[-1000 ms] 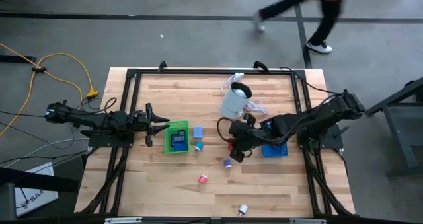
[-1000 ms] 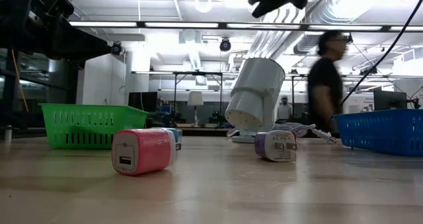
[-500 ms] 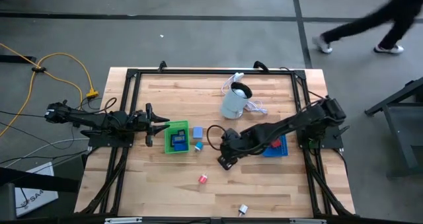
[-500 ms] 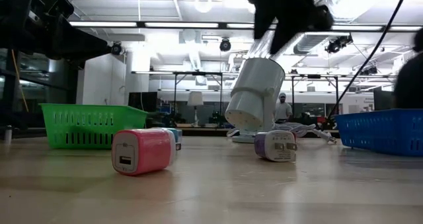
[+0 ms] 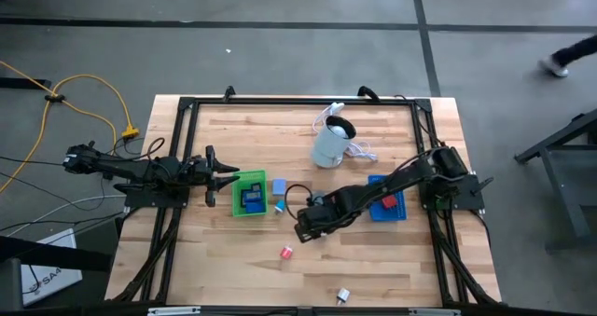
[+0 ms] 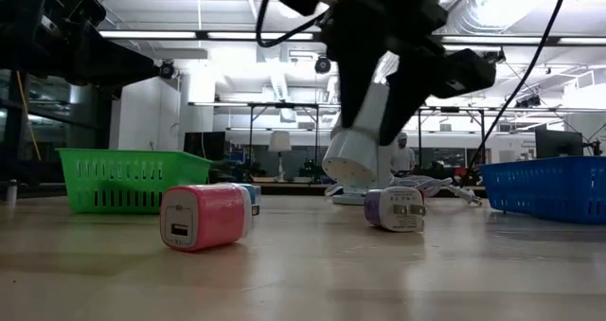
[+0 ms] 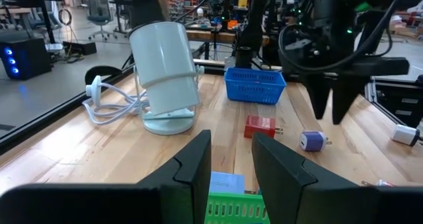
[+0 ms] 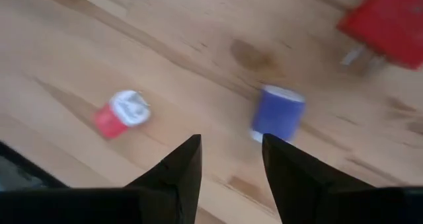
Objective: Pick & Place Office items
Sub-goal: Put the violet charger adapter into the blue bin
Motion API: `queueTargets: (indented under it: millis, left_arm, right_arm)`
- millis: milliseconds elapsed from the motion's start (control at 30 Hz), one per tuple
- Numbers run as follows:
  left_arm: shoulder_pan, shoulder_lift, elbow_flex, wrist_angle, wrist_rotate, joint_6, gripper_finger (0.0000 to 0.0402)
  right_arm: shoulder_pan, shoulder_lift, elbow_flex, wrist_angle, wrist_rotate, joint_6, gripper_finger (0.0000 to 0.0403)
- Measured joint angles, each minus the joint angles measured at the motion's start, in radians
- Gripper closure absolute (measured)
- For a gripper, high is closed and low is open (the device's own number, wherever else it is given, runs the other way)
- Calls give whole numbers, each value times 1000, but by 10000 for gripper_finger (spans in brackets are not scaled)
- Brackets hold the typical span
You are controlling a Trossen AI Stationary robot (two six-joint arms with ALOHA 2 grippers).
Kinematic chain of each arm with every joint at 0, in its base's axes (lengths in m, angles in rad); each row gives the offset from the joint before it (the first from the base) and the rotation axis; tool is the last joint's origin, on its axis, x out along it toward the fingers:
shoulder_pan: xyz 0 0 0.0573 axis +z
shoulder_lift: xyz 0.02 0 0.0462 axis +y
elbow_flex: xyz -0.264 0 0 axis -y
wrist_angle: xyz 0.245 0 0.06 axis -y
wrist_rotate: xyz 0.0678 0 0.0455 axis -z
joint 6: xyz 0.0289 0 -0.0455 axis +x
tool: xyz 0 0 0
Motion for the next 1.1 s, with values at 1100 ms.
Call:
queueTargets:
  millis: [1100]
  left_arm:
    - [0,0,0,0,0,0,298]
  right_arm:
    - [-8,28,-3,-63,45,85,195]
